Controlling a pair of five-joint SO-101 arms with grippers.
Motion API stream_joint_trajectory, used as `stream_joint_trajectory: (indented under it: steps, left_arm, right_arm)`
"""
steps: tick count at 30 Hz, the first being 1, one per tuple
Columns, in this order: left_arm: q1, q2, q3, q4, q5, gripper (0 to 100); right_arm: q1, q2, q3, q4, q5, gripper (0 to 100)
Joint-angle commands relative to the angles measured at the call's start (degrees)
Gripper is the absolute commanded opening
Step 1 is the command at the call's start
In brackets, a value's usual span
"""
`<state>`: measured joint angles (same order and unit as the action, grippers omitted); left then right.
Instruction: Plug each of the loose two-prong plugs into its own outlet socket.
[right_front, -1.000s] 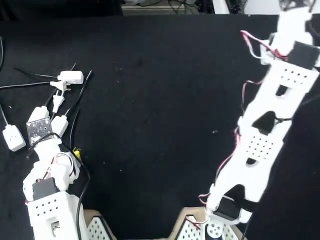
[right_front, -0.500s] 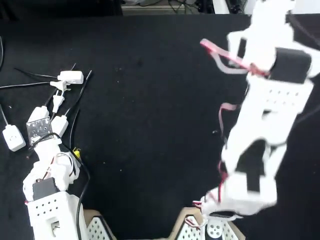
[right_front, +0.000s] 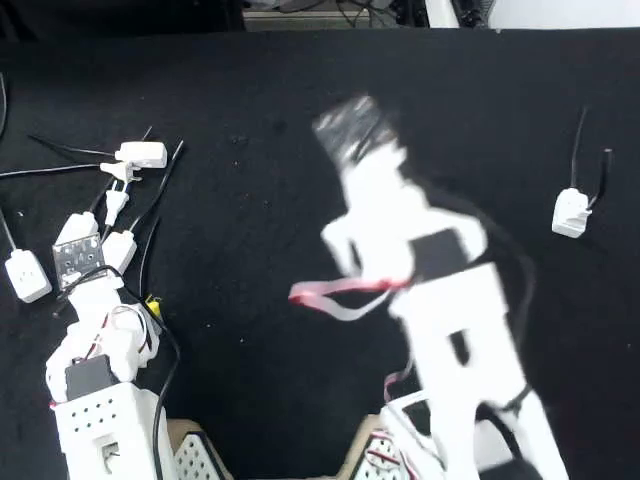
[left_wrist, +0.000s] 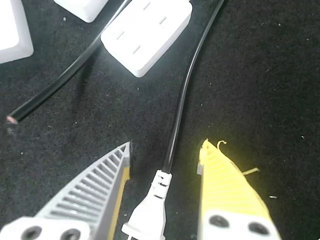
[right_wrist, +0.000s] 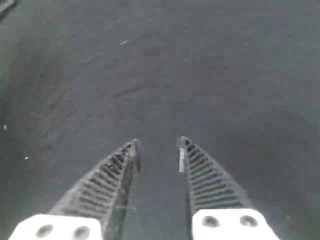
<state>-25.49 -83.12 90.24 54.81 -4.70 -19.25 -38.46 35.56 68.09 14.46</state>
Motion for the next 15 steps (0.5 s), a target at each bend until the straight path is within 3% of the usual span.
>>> stream_joint_trajectory:
  steps: [1,5,15]
  left_arm:
    - [-0.3,-0.4,-2.5,-1.0,0.3,22]
    - [-0.4,-0.4,-2.4,-1.0,0.3,22]
    - [-0.7,-0.4,-4.4,-1.6,0.0,23]
  right_arm:
    - [-7.6,-7.3,23.3,-20.8,-0.8,10.4]
    - [-10.1,-10.8,33.4,-33.8,-5.2,10.4]
    - [-9.9,-17.5,46.3,-41.0,-5.4,10.4]
